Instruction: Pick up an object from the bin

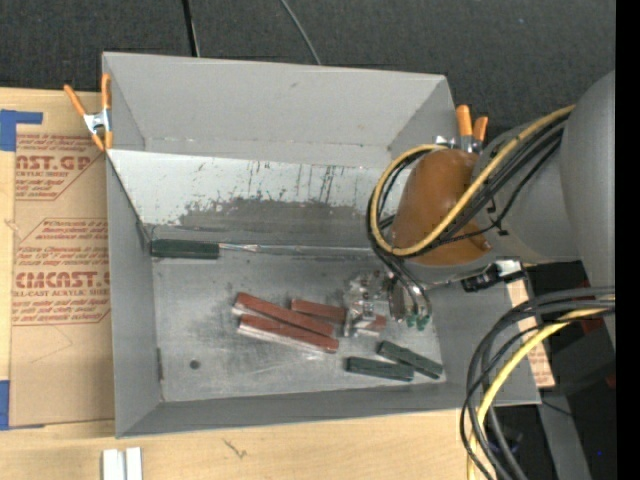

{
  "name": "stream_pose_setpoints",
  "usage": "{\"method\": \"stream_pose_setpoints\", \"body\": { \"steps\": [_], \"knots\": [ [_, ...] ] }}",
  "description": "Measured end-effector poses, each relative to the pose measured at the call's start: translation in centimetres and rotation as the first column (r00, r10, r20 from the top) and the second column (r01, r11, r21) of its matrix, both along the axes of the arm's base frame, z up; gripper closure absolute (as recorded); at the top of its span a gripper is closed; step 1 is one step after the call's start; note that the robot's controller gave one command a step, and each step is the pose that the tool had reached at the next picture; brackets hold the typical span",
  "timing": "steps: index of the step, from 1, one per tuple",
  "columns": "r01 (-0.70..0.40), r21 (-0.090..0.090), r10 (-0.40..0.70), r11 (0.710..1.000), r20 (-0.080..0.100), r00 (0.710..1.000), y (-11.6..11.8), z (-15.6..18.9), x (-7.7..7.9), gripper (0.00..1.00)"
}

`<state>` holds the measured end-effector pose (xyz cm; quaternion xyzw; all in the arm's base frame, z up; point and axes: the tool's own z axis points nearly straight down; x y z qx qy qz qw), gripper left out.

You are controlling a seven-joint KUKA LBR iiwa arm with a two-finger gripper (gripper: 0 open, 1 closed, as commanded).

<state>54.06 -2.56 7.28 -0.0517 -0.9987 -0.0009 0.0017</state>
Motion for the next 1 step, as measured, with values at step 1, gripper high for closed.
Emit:
{"method": "stream_pose_setpoints", "body": {
  "steps": [1],
  "knots": [
    [-0.020,-0.001,0.020,1.000,0.006,1.000,-1.12,14.18,0.93,1.00]
  ]
}}
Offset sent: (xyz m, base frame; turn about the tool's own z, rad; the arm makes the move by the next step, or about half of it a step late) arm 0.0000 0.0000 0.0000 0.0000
